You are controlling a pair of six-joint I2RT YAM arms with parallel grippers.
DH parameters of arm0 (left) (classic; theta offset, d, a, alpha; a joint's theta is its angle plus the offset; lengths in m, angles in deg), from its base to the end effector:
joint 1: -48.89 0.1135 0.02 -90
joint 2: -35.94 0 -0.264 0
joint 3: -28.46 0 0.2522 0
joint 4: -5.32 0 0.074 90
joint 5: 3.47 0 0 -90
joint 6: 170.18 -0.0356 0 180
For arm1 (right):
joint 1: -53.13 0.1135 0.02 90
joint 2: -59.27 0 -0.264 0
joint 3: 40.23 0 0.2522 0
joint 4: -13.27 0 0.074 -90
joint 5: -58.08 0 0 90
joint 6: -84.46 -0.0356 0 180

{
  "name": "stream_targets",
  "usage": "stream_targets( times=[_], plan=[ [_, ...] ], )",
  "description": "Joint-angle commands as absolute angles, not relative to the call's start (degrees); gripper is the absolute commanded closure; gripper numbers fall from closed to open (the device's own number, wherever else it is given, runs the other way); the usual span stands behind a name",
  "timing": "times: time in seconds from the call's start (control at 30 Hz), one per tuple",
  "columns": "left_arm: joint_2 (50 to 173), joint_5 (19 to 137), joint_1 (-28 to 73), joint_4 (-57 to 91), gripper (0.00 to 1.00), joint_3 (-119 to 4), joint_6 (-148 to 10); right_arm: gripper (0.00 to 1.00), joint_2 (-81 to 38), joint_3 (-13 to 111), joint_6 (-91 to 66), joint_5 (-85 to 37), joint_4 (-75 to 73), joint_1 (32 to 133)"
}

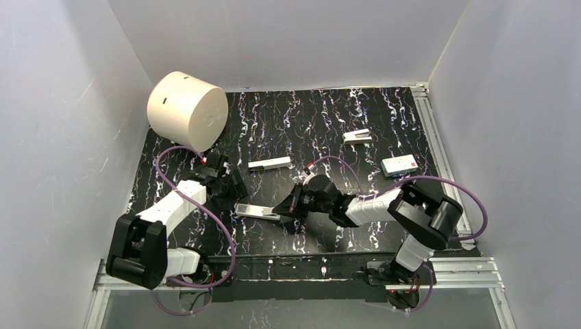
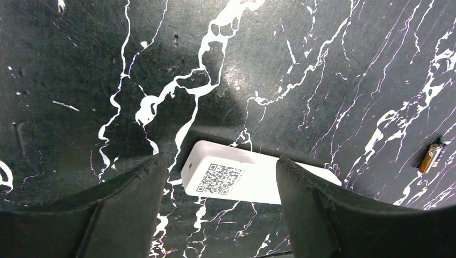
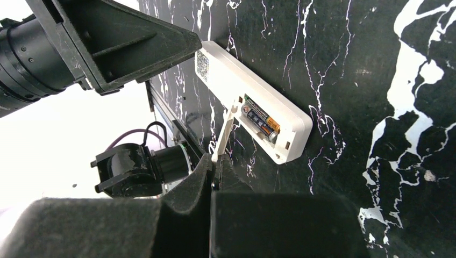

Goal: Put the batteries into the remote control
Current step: Load the battery cover into the remote control.

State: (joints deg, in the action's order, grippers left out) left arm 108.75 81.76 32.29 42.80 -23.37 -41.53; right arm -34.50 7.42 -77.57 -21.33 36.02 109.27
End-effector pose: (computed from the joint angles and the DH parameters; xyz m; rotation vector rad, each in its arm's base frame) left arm 0.2241 -0.0699 0.1821 -0.4773 2.6134 -0.4459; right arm 0.1685 0.2629 0.1519 0.1842 2.3619 1.4937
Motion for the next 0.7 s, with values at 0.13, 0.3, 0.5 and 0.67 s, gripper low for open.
stream_targets(
  times=[0.13, 0.3, 0.5, 0.67],
  plan=[
    [109.2, 81.4, 32.6, 42.9, 0.28, -22.7, -41.4, 0.99, -36.2, 6.6, -81.3, -22.2, 41.4, 109.2],
    [109.1, 81.4, 32.6, 43.0, 0.28, -22.6, -41.5, 0.99, -37.2, 5.7, -82.4, -22.6, 42.5, 109.1],
    [109.5, 81.3, 32.6, 43.1, 0.28, -22.7, -41.6, 0.99, -38.5, 6.1, -82.4, -22.8, 42.8, 109.1],
    [109.5, 81.4, 32.6, 43.2, 0.28, -22.7, -41.9, 0.99, -39.1, 5.6, -82.4, -23.1, 42.7, 109.1]
  ],
)
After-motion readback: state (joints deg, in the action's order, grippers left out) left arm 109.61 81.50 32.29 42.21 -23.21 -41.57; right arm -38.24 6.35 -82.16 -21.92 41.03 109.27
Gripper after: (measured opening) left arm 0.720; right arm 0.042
